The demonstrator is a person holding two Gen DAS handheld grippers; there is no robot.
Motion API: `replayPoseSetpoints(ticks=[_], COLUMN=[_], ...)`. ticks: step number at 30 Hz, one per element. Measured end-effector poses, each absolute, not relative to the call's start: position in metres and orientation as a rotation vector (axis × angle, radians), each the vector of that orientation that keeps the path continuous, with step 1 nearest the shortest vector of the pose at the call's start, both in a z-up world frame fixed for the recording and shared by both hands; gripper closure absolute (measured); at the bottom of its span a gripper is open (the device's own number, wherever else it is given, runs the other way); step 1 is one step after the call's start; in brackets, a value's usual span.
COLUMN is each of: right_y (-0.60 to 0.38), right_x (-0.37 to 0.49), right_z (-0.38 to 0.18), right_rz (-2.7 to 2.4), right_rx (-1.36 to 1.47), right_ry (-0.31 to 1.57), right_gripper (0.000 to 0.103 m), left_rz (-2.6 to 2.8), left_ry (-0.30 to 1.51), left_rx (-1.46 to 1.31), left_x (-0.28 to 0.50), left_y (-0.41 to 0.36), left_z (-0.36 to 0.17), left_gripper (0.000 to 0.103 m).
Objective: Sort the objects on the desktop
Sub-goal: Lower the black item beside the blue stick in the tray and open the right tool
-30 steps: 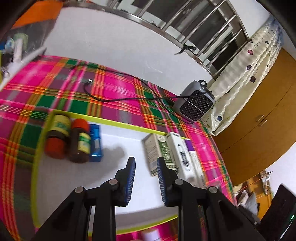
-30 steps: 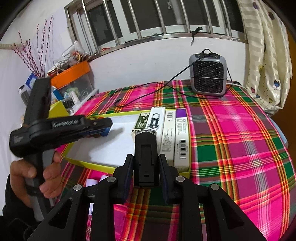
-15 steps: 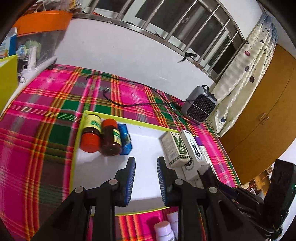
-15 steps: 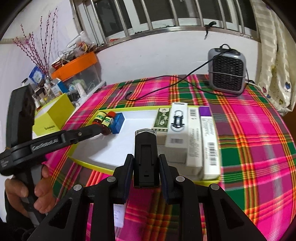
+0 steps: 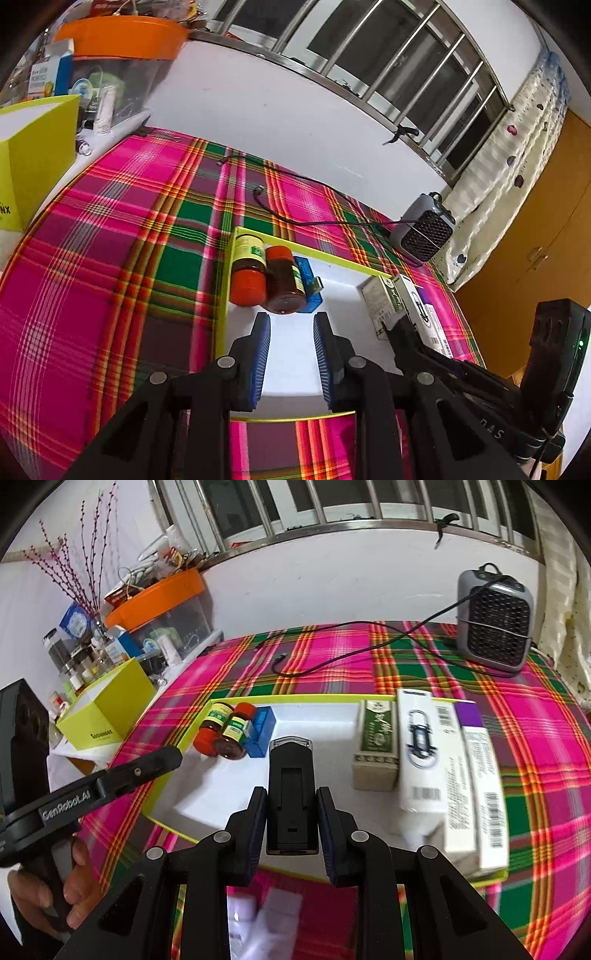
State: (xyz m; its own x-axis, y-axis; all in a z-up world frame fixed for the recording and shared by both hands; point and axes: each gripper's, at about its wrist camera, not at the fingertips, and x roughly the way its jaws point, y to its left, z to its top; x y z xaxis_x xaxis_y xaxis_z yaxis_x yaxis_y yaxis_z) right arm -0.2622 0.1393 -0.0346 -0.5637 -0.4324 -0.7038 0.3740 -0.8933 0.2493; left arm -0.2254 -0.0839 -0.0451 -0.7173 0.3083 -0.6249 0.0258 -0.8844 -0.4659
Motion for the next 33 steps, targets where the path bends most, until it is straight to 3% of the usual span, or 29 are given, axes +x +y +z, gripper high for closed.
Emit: replayPoseSetpoints(ticks=[33], right_y=[0.095], right_x=[-0.329], right_z=[-0.053], right_rz=[-2.388], right_rx=[1.267], right_ry=[-0.224], right_gripper=[0.074], left_rz=[2.699], left_ry=[-0.771], left_rx=[-1.11], left_x=[-0.225], left_y=[-0.104], left_z=[-0.052], left_gripper=[0.079])
